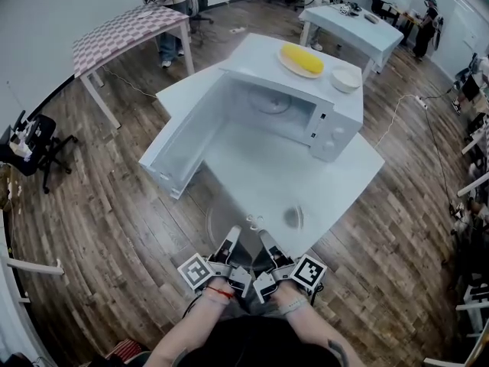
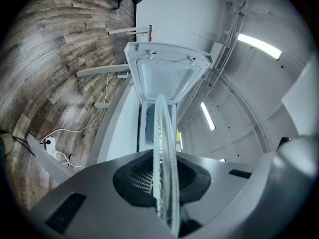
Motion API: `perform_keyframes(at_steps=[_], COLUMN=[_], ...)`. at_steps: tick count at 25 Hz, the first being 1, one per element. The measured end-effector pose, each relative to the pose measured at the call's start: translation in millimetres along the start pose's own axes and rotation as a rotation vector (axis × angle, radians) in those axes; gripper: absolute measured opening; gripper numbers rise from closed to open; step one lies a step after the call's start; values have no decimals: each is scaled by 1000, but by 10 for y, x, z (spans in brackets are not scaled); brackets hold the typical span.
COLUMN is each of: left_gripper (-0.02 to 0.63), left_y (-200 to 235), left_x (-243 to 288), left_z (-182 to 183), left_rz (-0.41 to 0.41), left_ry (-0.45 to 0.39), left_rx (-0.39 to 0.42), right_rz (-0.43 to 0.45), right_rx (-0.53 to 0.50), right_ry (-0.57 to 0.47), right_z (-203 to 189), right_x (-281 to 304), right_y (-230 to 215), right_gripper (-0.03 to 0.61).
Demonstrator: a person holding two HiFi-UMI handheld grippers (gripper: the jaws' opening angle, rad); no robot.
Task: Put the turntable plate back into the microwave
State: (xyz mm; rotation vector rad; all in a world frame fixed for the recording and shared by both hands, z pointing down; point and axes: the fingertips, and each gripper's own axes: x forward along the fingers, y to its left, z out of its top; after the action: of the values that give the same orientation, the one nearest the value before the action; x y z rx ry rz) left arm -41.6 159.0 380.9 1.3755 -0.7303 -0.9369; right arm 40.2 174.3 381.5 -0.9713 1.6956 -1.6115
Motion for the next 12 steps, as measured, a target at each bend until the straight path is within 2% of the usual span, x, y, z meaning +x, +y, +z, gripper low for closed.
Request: perform_keyframes(at_steps=[12], left_gripper=[49], left_y=[121], left_x=[204], left_z=[-21], left_rz=[7], left_ry=[-51], left_rx=[-4], right_rz=[-1], right_rx=[11], right_ry=[40], right_z=[220], right_x=[108], right_y=[-122], right_gripper=[41])
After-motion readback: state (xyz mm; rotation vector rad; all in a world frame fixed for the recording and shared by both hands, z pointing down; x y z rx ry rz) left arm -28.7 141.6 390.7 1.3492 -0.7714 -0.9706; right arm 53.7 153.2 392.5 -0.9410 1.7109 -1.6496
